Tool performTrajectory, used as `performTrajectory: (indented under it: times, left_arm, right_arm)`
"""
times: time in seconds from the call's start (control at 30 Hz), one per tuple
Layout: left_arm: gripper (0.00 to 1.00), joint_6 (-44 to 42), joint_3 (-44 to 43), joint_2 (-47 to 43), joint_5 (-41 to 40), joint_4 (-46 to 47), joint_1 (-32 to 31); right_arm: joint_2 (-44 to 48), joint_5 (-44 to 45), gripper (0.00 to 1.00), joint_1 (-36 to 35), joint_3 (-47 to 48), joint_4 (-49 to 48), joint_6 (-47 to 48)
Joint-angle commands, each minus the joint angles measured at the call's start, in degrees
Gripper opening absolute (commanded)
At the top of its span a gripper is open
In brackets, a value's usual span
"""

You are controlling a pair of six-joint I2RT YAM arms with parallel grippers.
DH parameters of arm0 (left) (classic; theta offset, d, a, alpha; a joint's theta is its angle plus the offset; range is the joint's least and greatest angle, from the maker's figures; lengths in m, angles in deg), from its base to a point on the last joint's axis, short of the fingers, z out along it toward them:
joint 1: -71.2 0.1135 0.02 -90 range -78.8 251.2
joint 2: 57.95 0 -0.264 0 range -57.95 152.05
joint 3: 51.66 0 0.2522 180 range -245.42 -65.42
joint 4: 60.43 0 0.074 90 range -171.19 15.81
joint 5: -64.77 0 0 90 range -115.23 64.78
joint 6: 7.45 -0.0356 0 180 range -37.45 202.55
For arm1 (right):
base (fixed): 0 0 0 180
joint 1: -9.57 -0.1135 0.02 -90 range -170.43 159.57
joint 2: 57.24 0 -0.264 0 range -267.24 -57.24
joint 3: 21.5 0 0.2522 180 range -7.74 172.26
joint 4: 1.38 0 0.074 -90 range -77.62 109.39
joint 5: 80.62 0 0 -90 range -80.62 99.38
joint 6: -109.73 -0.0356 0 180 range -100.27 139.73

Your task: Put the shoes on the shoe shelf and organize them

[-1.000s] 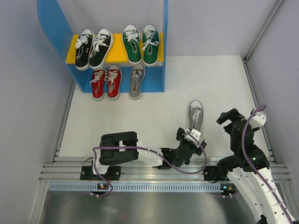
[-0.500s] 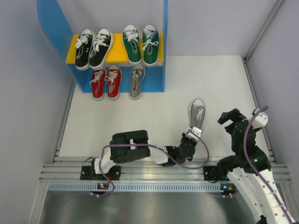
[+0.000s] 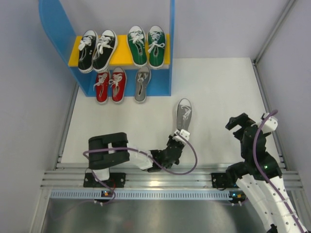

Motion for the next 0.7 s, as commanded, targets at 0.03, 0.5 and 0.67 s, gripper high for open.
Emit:
performTrajectory:
  times: [0.03, 0.5, 0.67]
  left_arm:
    - [0.00, -4.7, 5.6, -14.0, -7.8, 3.6, 0.3]
    - [0.00, 5.8, 9.2, -37.4, -8.5, -25.9, 7.9]
    - [0.00, 1.9, 10.6, -41.1, -1.4, -23.8, 13.2]
  right_arm:
    - [0.6, -1.0, 0.99, -0.7, 1.1, -1.1, 1.0]
    - [0.6, -1.7, 0.99, -0.8, 1.1, -1.0, 1.2]
    - [0.5, -1.7, 1.00, -0.7, 0.9, -1.3, 1.1]
